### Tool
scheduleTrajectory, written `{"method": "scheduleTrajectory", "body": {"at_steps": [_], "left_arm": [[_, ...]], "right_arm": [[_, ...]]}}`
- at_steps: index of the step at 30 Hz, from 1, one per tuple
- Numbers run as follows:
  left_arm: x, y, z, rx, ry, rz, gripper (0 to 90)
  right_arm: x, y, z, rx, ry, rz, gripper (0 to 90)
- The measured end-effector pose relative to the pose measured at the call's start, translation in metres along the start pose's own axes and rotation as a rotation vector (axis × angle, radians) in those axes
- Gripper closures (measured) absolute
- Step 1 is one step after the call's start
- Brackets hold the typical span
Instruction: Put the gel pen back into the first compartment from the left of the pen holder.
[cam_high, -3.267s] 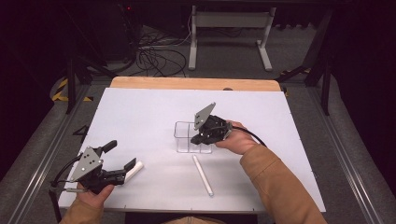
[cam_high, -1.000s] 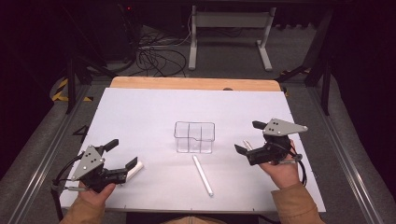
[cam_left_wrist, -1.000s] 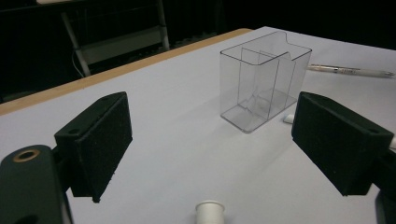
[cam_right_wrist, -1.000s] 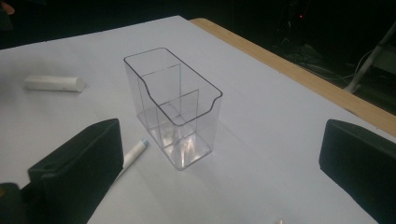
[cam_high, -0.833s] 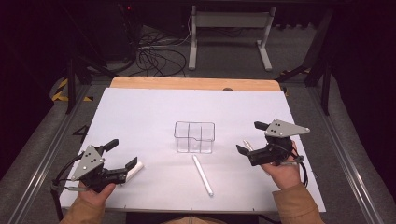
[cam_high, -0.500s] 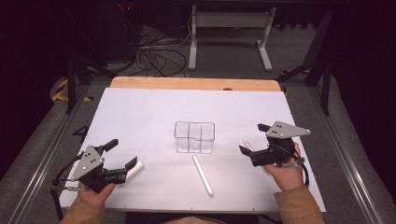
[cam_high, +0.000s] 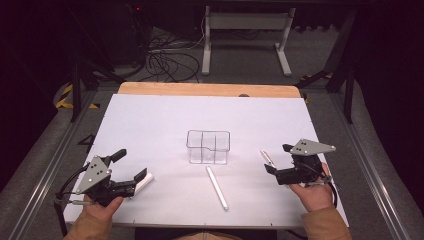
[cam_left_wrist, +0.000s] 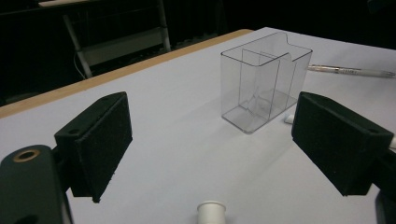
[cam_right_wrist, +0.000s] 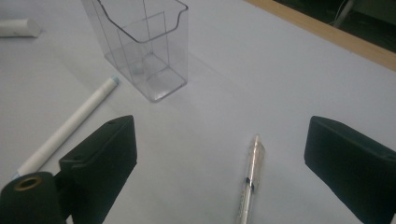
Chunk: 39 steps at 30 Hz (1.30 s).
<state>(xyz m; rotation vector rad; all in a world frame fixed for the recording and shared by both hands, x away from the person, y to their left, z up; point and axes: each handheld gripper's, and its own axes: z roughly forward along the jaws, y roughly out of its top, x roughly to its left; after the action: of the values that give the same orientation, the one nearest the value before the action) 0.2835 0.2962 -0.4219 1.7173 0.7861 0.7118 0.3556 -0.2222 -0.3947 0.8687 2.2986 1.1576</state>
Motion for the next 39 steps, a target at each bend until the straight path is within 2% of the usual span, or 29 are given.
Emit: {"method": "scheduleTrajectory", "body": {"at_steps": [9,16,22,32,34,39], "left_arm": [[0.000,0.000,0.000,0.000,0.001,-0.003,13.0],[-0.001,0.000,0.000,0.004,-0.003,0.003,13.0],[-0.001,0.000,0.001,0.004,-0.003,0.001,13.0],[-0.001,0.000,0.001,0.003,-0.001,0.001,13.0],[-0.002,0.000,0.001,0.002,-0.002,0.000,13.1],[-0.001,0.000,0.001,0.002,0.000,0.003,13.1]], "right_arm": [[-0.002,-0.015,0.005,0.101,-0.041,0.019,15.4],[-0.002,-0.029,0.010,0.168,-0.039,0.032,16.9],[-0.004,-0.038,0.012,0.208,-0.041,0.063,19.7],[-0.008,-0.050,0.014,0.272,-0.077,0.134,27.6],[-0.009,-0.052,0.015,0.278,-0.065,0.154,29.8],[-0.008,-0.057,0.018,0.308,-0.065,0.165,35.7]]}}
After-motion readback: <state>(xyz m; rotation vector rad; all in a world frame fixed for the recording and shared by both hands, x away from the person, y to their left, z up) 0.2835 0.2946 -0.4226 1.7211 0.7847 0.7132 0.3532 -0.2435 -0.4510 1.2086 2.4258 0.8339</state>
